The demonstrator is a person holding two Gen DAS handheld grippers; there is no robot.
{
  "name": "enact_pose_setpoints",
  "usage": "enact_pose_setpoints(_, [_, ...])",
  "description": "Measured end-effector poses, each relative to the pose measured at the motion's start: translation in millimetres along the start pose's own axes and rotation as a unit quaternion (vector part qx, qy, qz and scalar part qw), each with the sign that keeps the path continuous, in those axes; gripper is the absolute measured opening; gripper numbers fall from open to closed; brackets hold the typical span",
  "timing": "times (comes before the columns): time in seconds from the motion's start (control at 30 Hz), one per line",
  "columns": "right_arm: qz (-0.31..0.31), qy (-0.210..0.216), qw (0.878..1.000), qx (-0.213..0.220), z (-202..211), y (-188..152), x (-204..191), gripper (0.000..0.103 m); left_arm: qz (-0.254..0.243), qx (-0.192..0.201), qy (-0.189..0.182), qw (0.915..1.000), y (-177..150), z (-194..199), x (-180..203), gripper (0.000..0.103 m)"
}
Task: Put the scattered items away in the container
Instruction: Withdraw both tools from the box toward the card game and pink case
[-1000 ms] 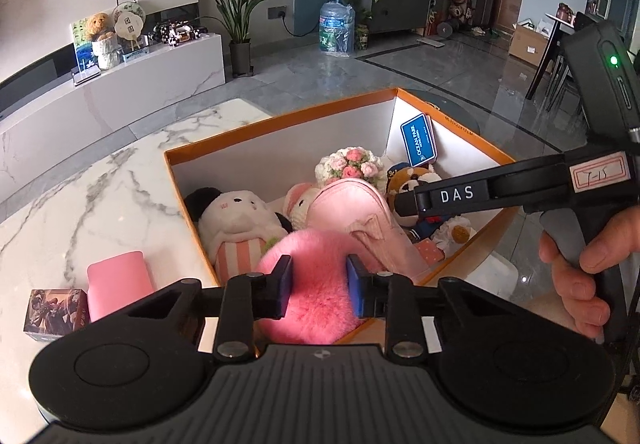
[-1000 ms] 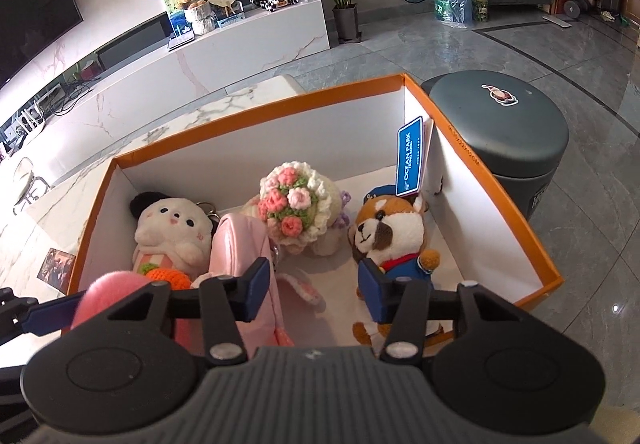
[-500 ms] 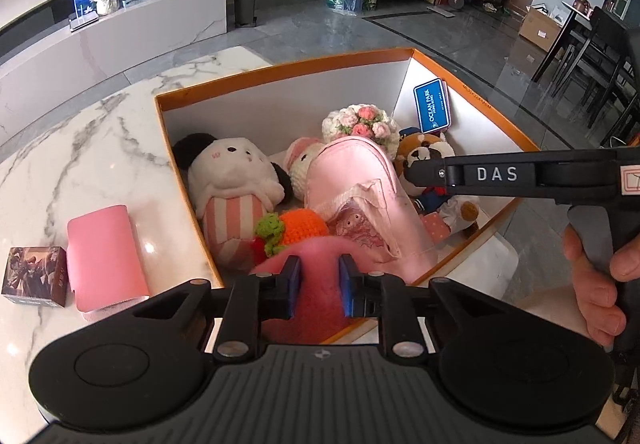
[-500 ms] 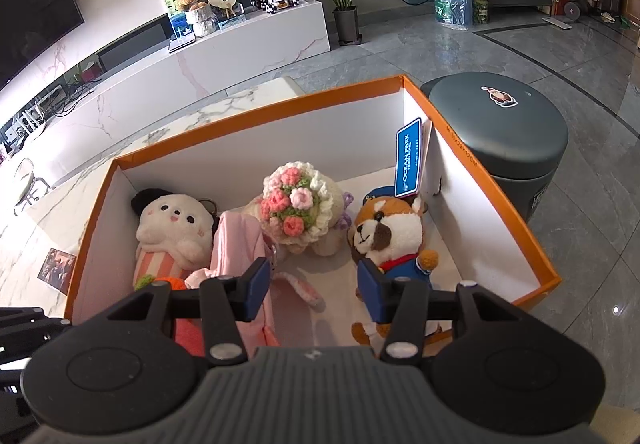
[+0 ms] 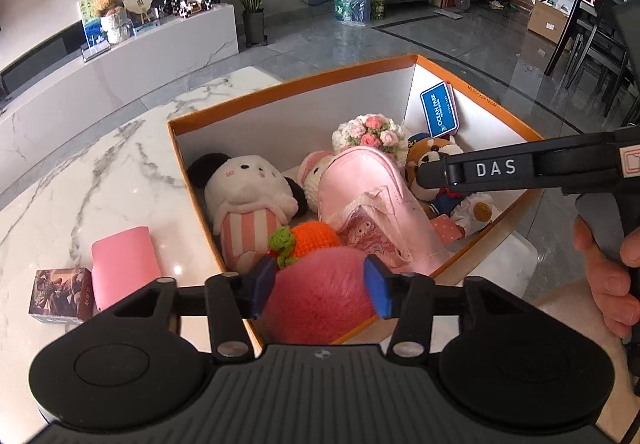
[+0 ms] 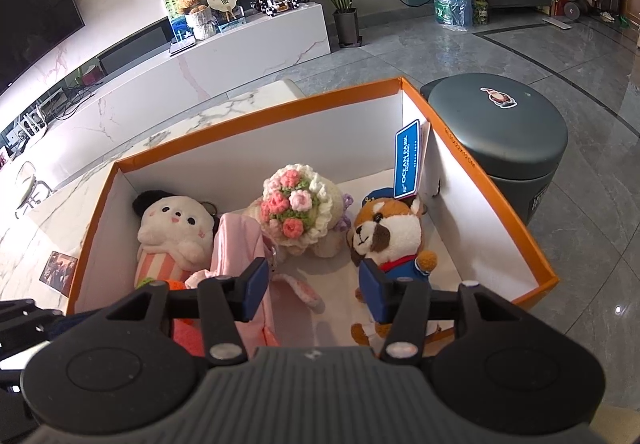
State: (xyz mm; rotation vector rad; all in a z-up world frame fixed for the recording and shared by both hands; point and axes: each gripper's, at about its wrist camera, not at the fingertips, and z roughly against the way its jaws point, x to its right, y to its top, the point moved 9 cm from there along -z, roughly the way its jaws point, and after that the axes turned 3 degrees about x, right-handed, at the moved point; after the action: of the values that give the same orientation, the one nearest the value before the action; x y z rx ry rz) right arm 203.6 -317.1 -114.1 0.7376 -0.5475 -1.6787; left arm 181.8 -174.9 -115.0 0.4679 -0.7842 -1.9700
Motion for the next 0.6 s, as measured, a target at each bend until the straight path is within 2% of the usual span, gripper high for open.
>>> enact_pose_setpoints(0.2, [-0.019,-0.004,1.0,0.004,2,0,8,0.057,-0.009,0.021,0.007,0.9997,4,13,2,0.07])
enact_pose_setpoints(0.6, [-0.012,-0.04,0.998,0.047,21,3,11,0.061,0.03,0.049,0.028,0.9979,-7,52,-23,0.074])
